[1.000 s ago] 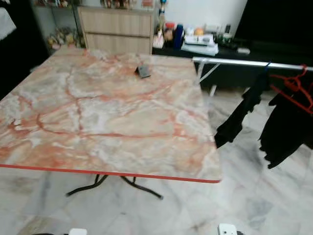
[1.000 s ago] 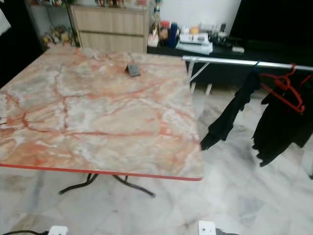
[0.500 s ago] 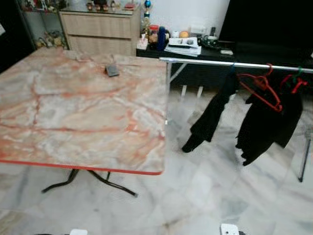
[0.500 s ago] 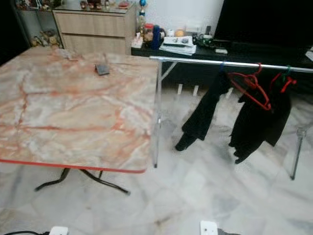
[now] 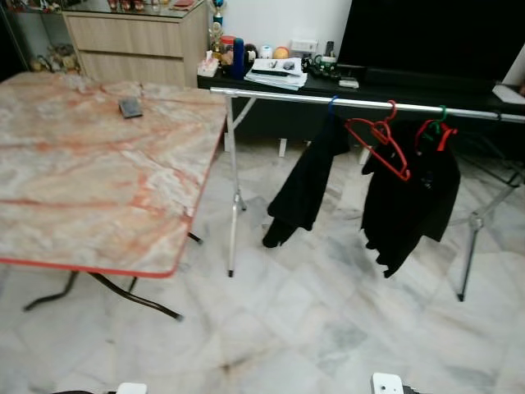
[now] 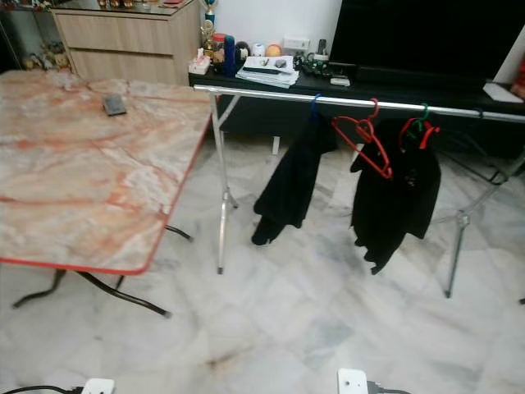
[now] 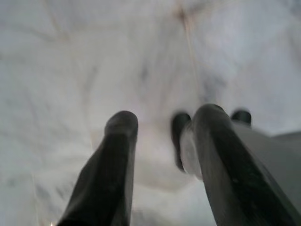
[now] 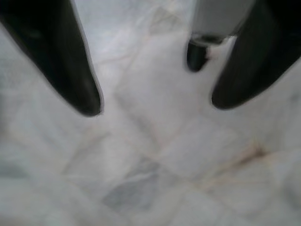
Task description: Hang hanger
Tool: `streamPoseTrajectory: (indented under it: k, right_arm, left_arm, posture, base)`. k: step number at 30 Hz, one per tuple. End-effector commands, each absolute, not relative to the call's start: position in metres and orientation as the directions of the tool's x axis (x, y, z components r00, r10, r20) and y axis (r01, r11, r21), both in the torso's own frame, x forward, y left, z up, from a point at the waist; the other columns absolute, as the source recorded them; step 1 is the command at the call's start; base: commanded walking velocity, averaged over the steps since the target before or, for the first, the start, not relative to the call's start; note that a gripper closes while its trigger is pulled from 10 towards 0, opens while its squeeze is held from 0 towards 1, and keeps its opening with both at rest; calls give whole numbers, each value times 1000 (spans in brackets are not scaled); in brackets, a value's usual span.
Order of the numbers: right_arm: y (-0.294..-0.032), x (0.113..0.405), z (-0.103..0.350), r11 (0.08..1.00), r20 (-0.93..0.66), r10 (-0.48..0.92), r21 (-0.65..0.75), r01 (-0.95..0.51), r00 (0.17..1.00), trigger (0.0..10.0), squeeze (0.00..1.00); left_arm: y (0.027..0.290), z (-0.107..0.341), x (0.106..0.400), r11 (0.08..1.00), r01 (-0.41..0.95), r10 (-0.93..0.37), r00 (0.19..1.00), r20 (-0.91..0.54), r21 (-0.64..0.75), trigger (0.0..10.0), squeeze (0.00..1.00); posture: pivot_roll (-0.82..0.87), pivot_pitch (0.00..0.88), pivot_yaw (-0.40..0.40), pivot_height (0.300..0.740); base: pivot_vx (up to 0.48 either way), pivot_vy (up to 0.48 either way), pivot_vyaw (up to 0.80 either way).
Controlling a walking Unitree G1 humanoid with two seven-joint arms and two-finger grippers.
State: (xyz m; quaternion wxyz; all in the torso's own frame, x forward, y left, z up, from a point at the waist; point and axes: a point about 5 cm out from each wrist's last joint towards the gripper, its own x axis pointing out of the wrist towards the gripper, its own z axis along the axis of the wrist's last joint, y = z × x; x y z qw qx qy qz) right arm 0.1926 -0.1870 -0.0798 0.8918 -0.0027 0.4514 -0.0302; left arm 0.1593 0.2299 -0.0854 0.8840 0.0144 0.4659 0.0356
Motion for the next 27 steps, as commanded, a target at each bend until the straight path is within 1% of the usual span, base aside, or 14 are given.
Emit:
streamPoseTrajectory:
  k: [1, 5, 9, 11, 16, 27]
  right_arm:
    - [-168, 223, -65, 942, -763, -28, 196, 273, 645, 10000, 0]
    - [-169, 222, -66, 942, -765, -29, 195, 274, 644, 10000, 0]
    - [-169, 222, -66, 941, -765, -30, 195, 276, 644, 10000, 0]
    - [-169, 221, -67, 942, -765, -29, 194, 273, 644, 10000, 0]
    - [-169, 220, -67, 943, -765, -28, 194, 271, 643, 10000, 0]
    - [-170, 220, -67, 935, -768, -38, 199, 295, 639, 10000, 0]
  left_arm:
    - [222, -70, 195, 992, -128, 75, 672, -736, -16, 10000, 0]
    - [223, -71, 193, 993, -120, 92, 663, -743, 16, 10000, 0]
    - [221, -71, 192, 990, -138, 82, 671, -737, -15, 10000, 0]
    - [220, -73, 189, 989, -144, 65, 661, -748, -42, 10000, 0]
    - [219, -74, 186, 992, -122, 49, 659, -751, -42, 10000, 0]
    - [219, -73, 189, 993, -111, 45, 662, -748, -38, 10000, 0]
  posture:
    - [71, 91, -63, 740]
    - [72, 77, -64, 740]
    - [77, 67, -65, 740]
    - [79, 54, -61, 740]
    - [80, 47, -60, 740]
    - [80, 64, -64, 740]
  base:
    - [0, 0, 0]
    - [0, 0, 0]
    - [0, 0, 0]
    - [0, 0, 0]
    - [0, 0, 0]
    - [278, 0, -38]
